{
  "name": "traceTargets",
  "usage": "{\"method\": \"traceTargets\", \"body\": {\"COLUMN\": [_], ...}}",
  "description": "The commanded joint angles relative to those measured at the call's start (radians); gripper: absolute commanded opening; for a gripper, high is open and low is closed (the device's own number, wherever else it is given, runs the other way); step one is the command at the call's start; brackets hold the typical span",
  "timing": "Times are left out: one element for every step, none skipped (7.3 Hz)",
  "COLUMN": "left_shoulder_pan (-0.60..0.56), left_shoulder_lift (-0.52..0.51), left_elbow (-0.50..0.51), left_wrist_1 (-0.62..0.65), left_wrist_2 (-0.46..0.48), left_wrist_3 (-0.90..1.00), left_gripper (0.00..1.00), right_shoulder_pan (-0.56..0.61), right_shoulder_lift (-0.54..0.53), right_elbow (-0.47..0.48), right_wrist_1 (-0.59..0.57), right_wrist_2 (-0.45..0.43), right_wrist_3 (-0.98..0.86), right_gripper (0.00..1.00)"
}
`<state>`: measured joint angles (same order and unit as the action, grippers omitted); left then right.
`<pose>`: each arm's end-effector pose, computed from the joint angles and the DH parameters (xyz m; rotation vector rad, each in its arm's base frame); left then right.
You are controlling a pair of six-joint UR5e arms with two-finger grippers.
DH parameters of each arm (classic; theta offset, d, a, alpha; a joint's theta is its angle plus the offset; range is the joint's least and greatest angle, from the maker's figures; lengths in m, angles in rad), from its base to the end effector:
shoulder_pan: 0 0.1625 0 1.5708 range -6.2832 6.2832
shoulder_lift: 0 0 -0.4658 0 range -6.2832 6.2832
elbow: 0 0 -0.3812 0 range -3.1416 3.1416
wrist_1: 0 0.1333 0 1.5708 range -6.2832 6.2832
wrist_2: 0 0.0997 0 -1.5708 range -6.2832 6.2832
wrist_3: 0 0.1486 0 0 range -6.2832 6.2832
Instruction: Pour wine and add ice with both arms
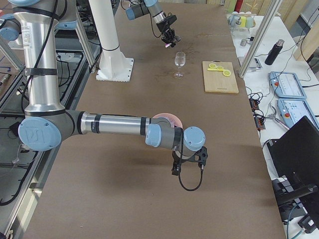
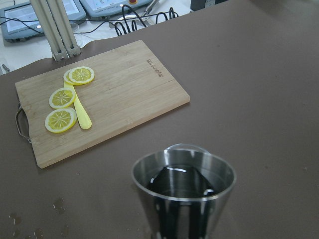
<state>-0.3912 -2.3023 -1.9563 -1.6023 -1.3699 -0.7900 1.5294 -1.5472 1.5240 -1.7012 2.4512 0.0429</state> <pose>0.5406 -0.3992 0.1353 0.7830 0.8565 0.2297 -0.0010 -0.4765 0.7458 -0.1804 -0.8718 0.0690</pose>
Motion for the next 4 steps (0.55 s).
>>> {"method": "traceTargets", "body": {"left_shoulder_pan": [0.0, 0.0, 0.0, 0.0], "left_shoulder_lift": [-0.063, -0.09, -0.095, -0.1], "left_elbow": [0.008, 0.022, 0.03, 0.043], "left_wrist_1": [0.117, 0.157, 0.168, 0.168], "left_wrist_2": [-0.05, -0.055, -0.058, -0.076], "left_wrist_3": [0.003, 0.005, 0.027, 0.029], "left_gripper": [0.0, 0.0, 0.0, 0.0], "right_shoulder_pan": [-0.002, 0.0, 0.0, 0.0], "right_shoulder_lift": [0.001, 0.002, 0.001, 0.001], "right_elbow": [-0.005, -0.007, -0.007, -0.008], "right_wrist_1": [0.0, 0.0, 0.0, 0.0], "right_wrist_2": [0.0, 0.0, 0.0, 0.0], "right_wrist_3": [0.0, 0.0, 0.0, 0.0], "right_gripper": [1.0, 1.0, 1.0, 1.0]}}
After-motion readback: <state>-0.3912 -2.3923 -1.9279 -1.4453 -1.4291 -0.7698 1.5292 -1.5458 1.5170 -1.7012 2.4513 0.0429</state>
